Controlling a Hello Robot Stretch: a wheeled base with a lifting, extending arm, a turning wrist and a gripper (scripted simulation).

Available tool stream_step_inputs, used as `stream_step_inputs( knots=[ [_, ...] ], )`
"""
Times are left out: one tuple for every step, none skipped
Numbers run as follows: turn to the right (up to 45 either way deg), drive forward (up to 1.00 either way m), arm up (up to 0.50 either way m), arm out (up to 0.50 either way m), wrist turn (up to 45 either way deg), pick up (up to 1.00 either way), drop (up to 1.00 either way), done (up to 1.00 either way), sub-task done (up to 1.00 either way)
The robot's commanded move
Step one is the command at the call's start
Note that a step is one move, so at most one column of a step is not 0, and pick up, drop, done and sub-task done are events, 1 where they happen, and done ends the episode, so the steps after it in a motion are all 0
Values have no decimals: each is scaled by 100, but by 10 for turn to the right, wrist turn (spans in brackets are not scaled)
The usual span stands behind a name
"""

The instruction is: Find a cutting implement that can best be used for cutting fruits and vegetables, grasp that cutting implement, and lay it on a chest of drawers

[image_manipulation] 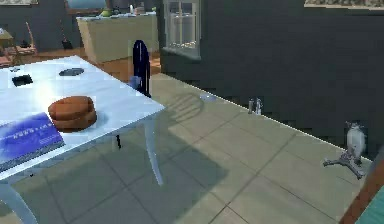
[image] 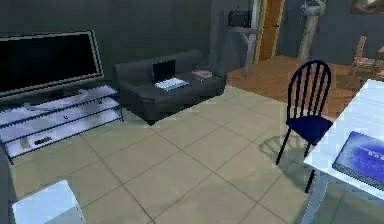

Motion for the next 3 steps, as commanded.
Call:
stream_step_inputs(
  knots=[
    [0,85,0,0,0,0,0,0,0],
    [60,0,0,0,0,0,0,0,0],
    [0,95,0,0,0,0,0,0,0]
  ],
)
